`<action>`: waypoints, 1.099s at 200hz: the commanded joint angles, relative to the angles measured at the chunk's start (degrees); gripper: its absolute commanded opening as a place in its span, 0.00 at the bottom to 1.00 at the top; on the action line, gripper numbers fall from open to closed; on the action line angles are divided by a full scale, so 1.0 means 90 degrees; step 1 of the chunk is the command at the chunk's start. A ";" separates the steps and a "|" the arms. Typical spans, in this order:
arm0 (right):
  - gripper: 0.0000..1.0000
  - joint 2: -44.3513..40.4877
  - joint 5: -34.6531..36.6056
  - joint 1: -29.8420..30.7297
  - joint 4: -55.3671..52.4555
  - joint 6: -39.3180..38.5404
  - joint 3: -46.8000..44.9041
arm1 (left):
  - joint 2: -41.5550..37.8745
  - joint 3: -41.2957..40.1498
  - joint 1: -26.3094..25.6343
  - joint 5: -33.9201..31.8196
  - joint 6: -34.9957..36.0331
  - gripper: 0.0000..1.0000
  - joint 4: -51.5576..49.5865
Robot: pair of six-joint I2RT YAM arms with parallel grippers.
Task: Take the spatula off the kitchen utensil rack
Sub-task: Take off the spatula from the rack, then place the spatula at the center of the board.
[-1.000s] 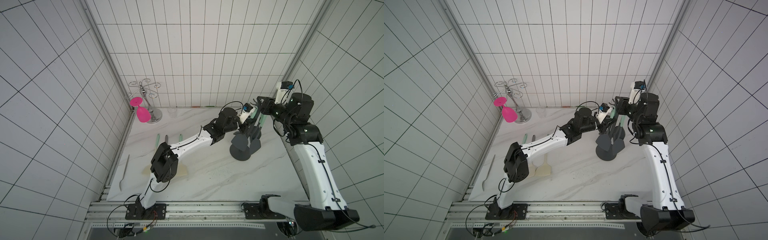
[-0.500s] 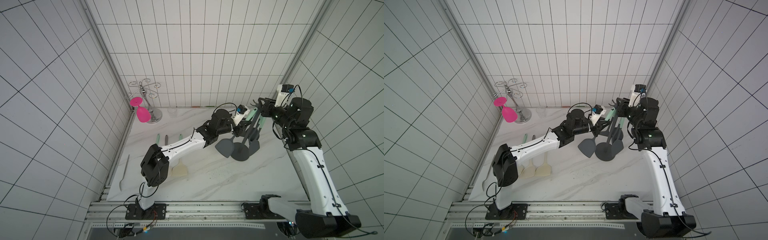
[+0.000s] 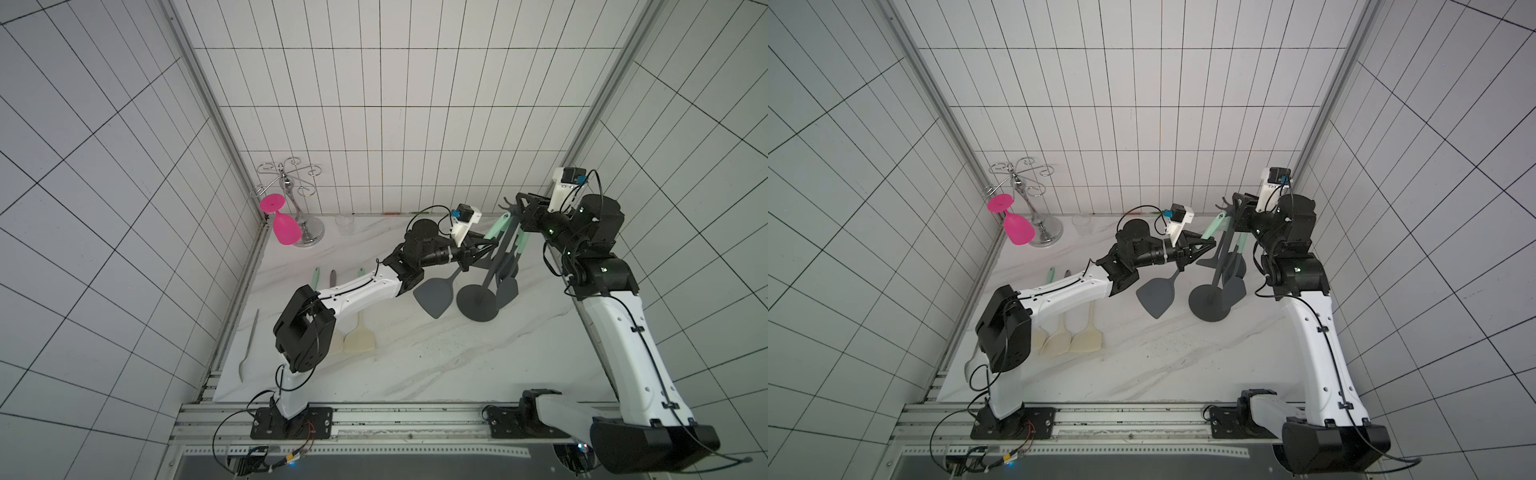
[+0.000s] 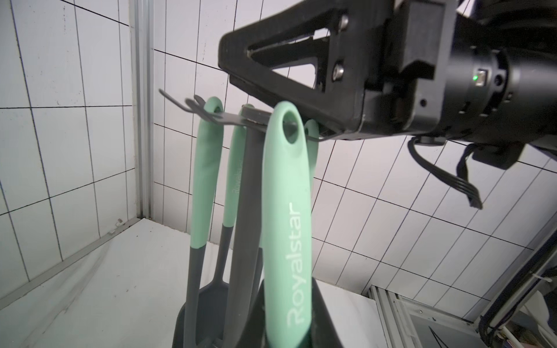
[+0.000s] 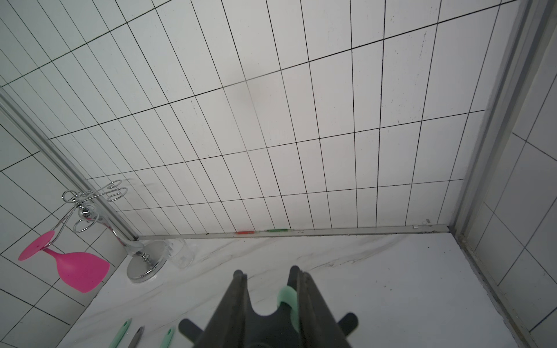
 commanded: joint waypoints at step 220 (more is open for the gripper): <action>0.74 -0.0242 -0.0657 0.0133 -0.3570 -0.0283 0.2477 | -0.4488 -0.3451 0.1404 -0.2830 -0.0956 0.00 -0.2449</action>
